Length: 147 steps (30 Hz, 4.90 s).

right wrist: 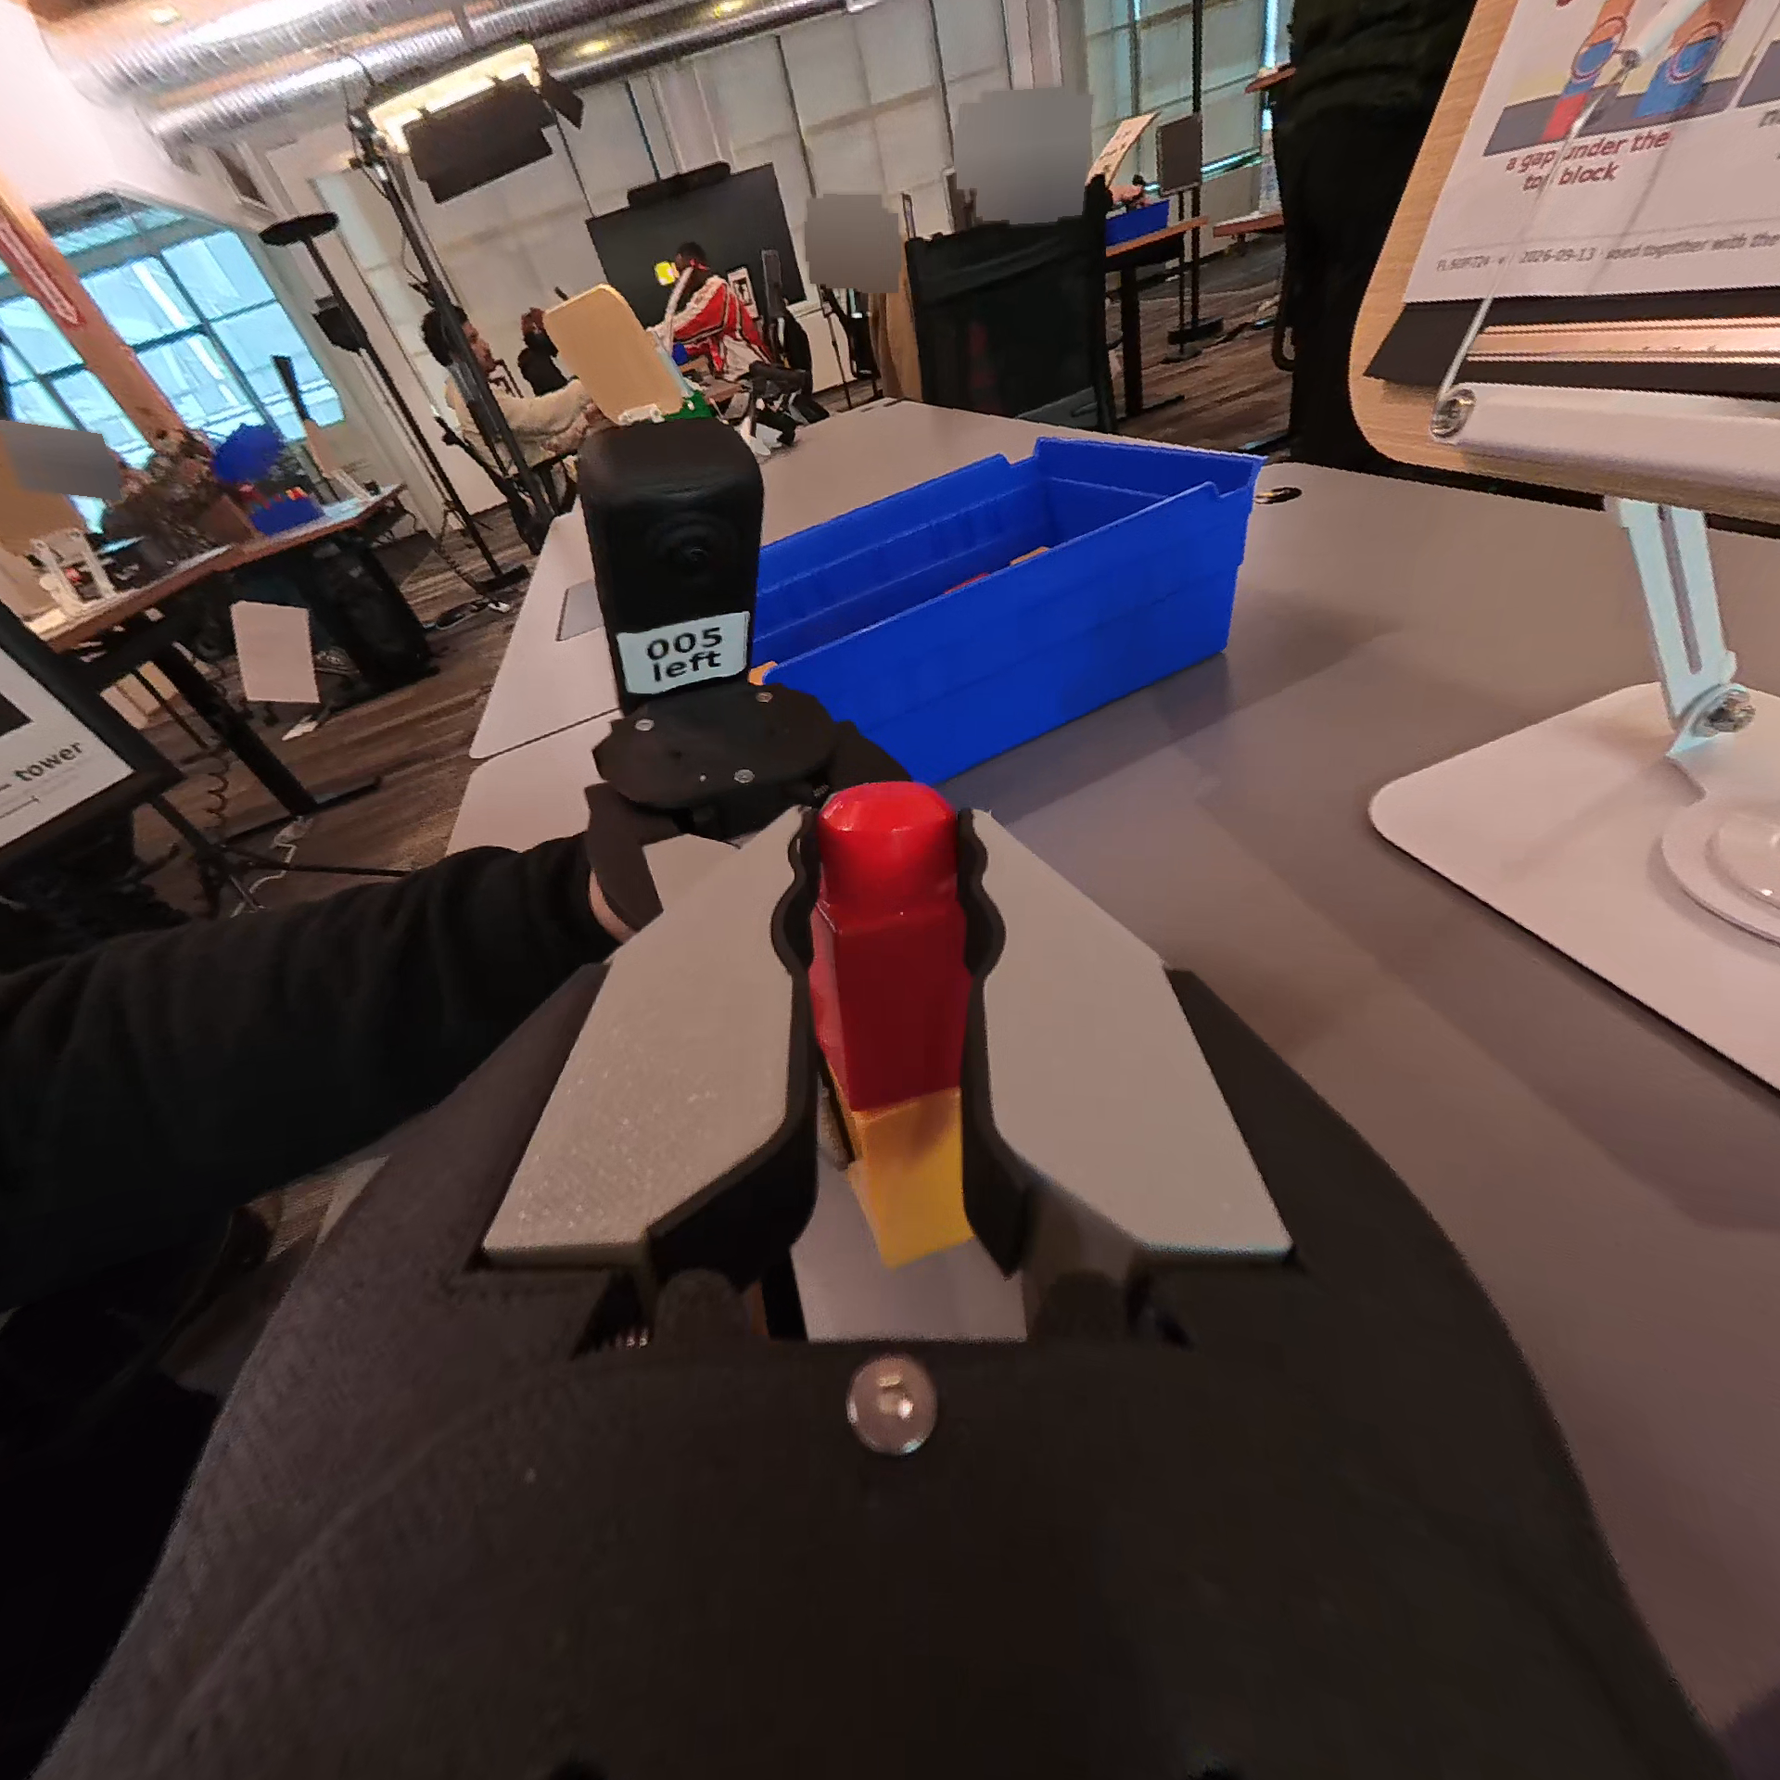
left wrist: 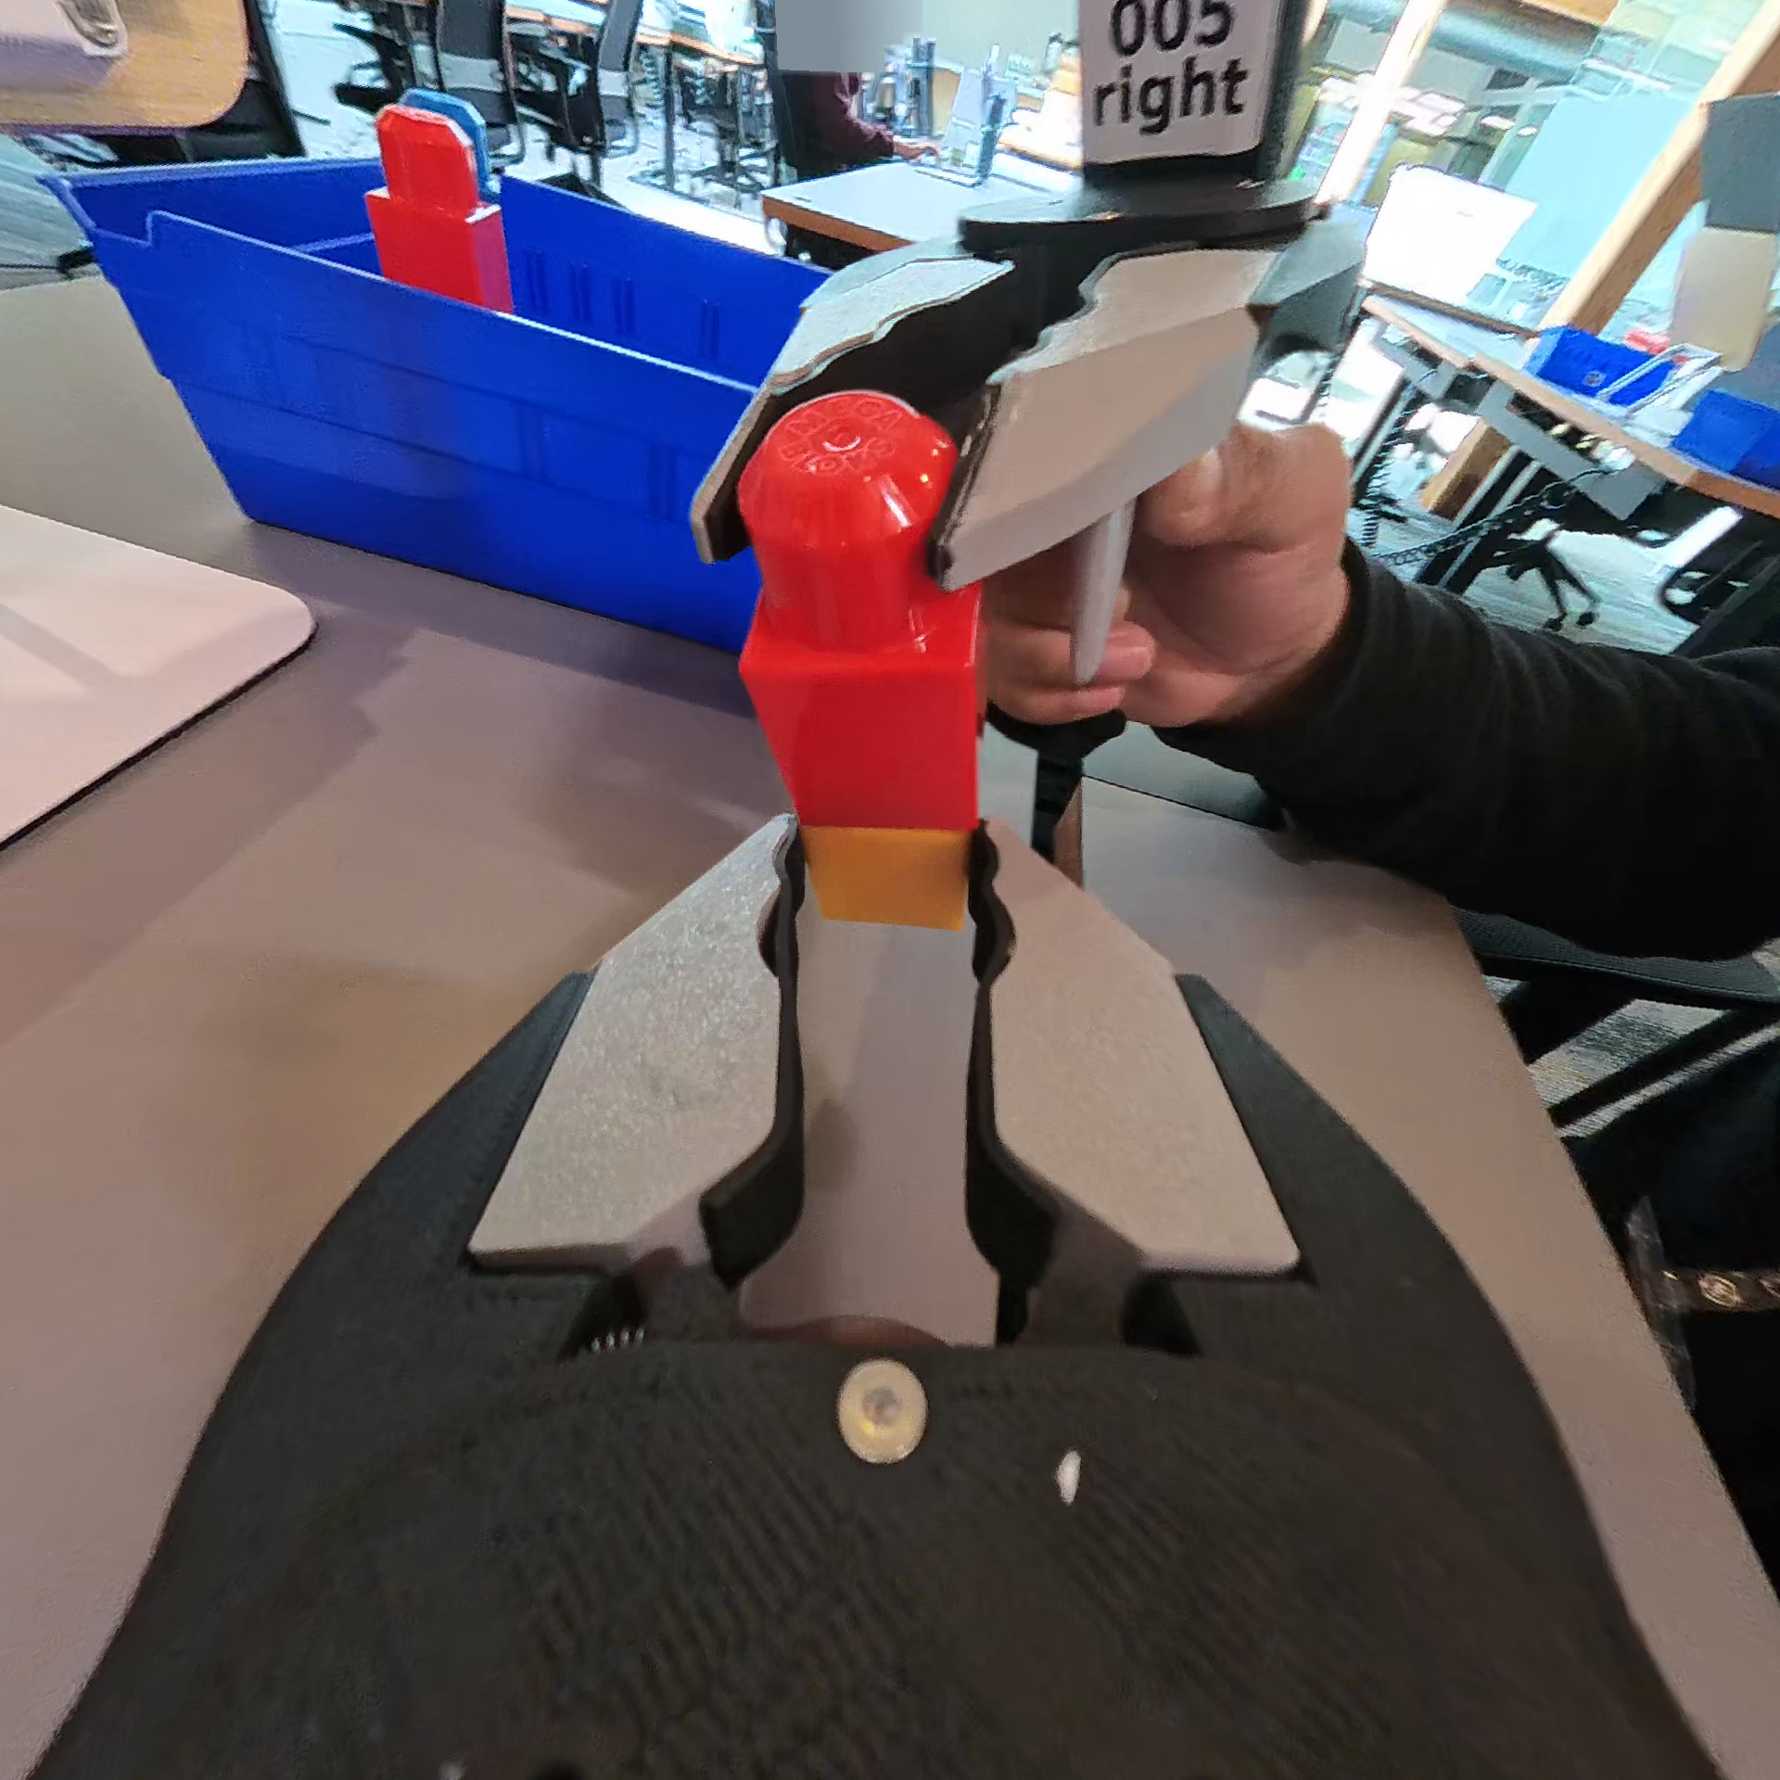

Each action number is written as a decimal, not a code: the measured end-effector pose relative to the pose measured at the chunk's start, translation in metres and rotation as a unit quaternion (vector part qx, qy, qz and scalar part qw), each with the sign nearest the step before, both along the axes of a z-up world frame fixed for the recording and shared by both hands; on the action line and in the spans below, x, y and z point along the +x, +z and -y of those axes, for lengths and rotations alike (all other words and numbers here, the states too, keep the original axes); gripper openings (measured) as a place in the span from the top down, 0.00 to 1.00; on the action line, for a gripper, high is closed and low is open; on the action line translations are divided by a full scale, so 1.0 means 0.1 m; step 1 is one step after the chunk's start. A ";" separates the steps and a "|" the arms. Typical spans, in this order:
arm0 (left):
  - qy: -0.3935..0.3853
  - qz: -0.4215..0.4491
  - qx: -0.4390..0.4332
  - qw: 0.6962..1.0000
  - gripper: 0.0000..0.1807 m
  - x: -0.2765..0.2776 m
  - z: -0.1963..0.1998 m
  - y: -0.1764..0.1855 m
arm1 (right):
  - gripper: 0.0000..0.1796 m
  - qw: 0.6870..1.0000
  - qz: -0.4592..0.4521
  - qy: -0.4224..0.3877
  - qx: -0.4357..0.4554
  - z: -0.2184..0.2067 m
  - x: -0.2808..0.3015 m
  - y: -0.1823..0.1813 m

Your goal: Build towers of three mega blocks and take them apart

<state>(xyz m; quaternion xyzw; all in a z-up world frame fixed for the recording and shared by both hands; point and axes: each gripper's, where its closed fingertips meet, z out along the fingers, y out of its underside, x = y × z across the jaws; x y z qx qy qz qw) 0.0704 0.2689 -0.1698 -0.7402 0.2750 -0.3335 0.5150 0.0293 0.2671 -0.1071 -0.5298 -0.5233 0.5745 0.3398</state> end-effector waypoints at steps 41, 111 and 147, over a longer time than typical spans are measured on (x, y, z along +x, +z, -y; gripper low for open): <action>-0.020 0.090 -0.010 0.996 0.77 0.02 0.08 0.16 | 0.82 0.996 0.003 0.063 -0.062 0.08 0.01 -0.06; -0.057 0.117 0.026 0.991 0.81 0.03 0.26 0.32 | 0.78 0.979 0.004 0.183 -0.085 0.35 0.12 -0.12; 0.376 -0.139 0.032 0.915 0.66 -1.20 -0.42 -0.13 | 0.70 0.971 0.188 -0.127 0.078 -0.61 -0.03 -0.93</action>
